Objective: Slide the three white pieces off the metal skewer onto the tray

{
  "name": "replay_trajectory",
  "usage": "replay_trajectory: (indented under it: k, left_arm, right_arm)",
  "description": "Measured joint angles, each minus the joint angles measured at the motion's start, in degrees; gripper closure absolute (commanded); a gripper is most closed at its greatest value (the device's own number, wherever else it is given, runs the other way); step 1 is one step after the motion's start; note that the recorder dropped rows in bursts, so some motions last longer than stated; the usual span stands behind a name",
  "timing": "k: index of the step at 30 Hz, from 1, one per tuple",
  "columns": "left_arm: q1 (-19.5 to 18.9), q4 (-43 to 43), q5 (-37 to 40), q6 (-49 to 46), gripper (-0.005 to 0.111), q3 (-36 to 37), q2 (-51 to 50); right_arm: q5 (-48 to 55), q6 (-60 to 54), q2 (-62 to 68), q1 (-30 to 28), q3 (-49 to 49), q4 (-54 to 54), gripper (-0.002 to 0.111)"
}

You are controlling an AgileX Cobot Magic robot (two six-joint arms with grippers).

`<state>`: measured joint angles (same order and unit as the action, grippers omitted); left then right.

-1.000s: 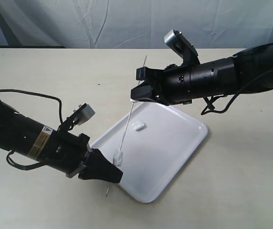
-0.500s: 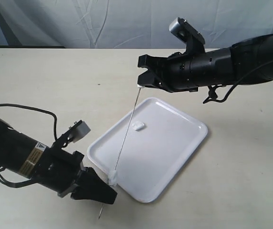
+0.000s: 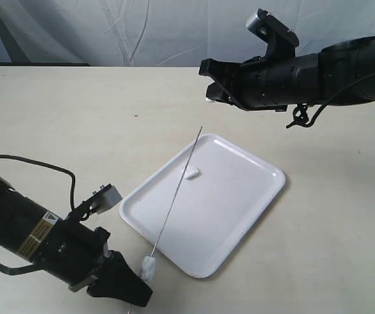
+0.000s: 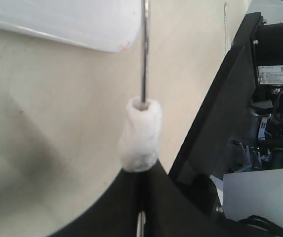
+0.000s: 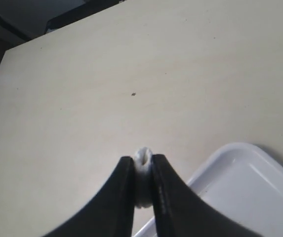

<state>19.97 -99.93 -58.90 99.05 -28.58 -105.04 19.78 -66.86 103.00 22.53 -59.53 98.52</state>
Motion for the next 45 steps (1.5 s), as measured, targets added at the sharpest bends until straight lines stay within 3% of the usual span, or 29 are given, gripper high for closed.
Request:
replay_trajectory:
  k: [15,18,24,35,45]
  left_arm:
    - [-4.1,1.1,1.6,0.0,0.107,-3.9,0.0]
    - [-4.2,2.3,1.6,0.0,0.107,-4.7,0.0]
    - [-4.2,6.1,2.2,0.0,0.107,-6.9,0.0]
    - [-4.2,5.1,5.2,1.2,0.107,-10.5,0.0]
    - [-4.2,5.0,3.8,1.2,0.107,-10.8,0.0]
  right_arm:
    - [6.5,6.3,0.0,0.3,7.6,-16.2,0.097]
    - [7.3,6.4,0.8,0.3,9.5,-16.7,0.095]
    - [11.3,7.3,2.4,0.3,10.3,-16.9,0.074]
    - [28.5,5.3,2.4,0.3,10.3,-16.8,0.074]
    - [30.7,0.2,2.4,2.8,10.3,-10.2,0.074]
